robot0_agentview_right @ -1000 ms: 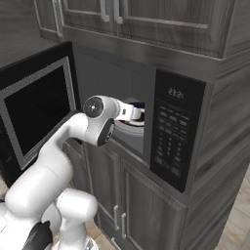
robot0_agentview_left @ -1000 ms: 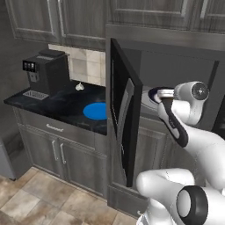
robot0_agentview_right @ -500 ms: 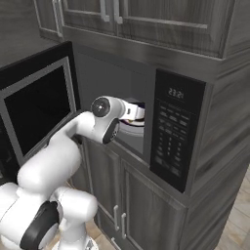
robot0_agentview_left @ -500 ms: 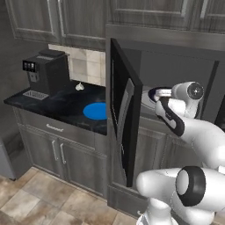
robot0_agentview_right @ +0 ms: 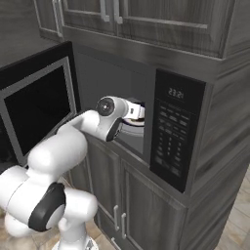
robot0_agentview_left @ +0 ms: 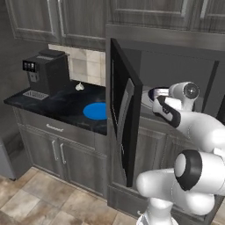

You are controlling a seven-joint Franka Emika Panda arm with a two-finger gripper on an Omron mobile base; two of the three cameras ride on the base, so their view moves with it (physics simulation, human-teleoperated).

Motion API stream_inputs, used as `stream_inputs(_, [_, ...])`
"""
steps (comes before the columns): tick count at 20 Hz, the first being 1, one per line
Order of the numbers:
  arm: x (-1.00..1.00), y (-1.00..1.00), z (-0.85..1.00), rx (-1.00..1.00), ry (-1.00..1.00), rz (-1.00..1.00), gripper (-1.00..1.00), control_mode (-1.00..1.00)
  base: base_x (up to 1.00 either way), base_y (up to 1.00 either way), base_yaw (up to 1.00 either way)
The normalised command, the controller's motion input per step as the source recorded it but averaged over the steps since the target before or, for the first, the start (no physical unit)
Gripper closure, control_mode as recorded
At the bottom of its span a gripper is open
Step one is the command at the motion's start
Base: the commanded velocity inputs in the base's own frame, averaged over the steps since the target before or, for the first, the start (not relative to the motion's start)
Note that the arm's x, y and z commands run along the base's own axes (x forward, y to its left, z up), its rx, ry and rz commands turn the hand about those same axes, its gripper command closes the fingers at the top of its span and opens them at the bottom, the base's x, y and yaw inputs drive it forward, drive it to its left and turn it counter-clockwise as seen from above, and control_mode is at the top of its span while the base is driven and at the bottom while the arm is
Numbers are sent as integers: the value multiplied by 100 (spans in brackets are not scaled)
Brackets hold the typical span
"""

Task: Pick the mushroom from the counter and place it in the microwave. Then turn on the microwave.

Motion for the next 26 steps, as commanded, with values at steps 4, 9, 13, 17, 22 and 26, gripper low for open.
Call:
stream_inputs(4, [24,0,-12,0,0,0,100,-100,0,0,0])
stream_inputs(9, [26,-1,-15,0,0,0,100,-100,0,0,0])
stream_inputs(13, [28,-4,-14,0,0,0,100,-100,0,0,0])
stream_inputs(17, [29,-7,-12,0,0,0,100,-100,0,0,0])
stream_inputs(22, [26,-9,-14,0,0,0,100,-100,0,0,0])
stream_inputs(26, [24,-8,-16,0,0,0,100,-100,0,0,0])
